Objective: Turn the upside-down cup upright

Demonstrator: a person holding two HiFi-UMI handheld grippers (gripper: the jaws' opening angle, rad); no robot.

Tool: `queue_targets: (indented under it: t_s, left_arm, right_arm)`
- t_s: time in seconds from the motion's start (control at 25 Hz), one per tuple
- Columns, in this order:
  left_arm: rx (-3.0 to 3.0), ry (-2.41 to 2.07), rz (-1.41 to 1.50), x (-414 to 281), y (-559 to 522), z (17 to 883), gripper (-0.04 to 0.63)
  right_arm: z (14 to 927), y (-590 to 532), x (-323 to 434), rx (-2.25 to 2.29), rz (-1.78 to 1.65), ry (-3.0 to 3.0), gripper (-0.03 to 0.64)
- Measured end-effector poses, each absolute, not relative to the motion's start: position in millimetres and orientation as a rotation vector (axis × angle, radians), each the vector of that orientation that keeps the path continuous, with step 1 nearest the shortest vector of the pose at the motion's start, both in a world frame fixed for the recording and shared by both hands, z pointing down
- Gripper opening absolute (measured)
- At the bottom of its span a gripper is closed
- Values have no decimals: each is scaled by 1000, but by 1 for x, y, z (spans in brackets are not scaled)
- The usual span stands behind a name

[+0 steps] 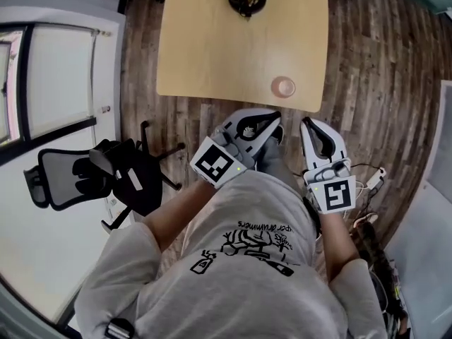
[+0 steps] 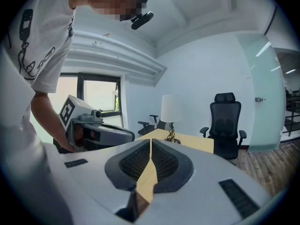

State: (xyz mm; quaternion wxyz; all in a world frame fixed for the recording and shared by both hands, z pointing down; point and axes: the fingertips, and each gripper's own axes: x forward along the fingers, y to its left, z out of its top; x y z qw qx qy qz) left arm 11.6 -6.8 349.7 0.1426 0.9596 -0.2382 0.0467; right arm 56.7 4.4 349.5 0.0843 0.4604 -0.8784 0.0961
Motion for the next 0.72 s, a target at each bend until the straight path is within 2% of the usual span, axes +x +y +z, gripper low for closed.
queue_targets:
  t_s: [0.72]
  left_arm:
    - [2814, -619, 218, 21, -23, 443, 9]
  right_arm:
    - [454, -15, 58, 1394, 306, -2605, 29]
